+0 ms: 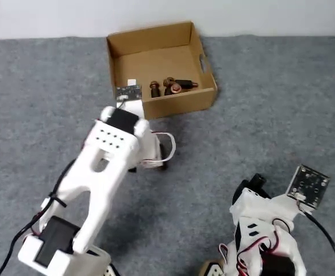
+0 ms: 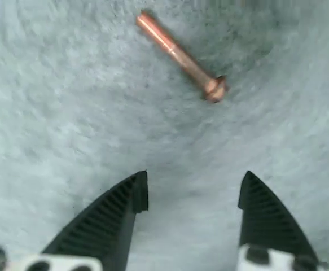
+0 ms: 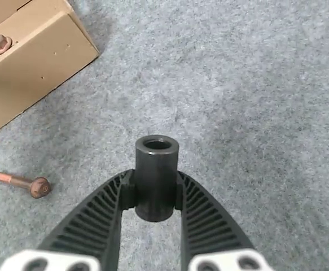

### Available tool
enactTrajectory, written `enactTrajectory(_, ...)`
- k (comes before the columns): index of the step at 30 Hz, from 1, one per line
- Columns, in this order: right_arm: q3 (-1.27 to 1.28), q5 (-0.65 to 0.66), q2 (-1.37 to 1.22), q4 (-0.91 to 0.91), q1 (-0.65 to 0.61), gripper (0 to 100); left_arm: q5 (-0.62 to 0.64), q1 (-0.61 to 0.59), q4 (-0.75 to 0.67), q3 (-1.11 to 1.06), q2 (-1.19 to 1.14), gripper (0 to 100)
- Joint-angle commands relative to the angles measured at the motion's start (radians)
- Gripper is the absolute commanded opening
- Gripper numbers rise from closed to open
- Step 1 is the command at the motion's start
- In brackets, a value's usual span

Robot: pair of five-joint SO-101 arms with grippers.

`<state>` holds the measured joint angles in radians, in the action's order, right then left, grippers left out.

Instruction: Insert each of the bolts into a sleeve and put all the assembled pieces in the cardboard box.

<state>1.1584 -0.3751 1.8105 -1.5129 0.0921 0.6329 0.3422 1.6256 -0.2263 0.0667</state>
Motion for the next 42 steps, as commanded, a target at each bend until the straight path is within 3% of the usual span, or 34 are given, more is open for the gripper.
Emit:
enactTrajectory(1, -0.006, 0.009, 0.004, 0.025, 0.008, 0.8, -0.275, -0.078, 0.014, 0.016, 0.032, 26)
enactTrajectory(7, -0.005, 0.009, 0.004, 0.025, 0.005, 0.8, -0.858, -0.124, 0.025, 0.013, 0.032, 26)
enactTrajectory(13, -0.005, 0.009, 0.004, 0.025, 0.005, 0.8, -1.361, -0.123, -0.005, 0.016, 0.032, 22)
enactTrajectory(16, -0.003, 0.009, 0.004, 0.025, 0.005, 0.8, -1.554, -0.121, -0.043, 0.012, 0.031, 19)
enactTrajectory(28, -0.003, 0.009, 0.002, 0.025, 0.005, 0.8, -1.814, -0.097, -0.259, 0.018, -0.057, 21)
enactTrajectory(42, -0.002, 0.009, 0.002, 0.025, 0.005, 0.8, -1.82, 0.003, -0.442, 0.019, -0.235, 25)
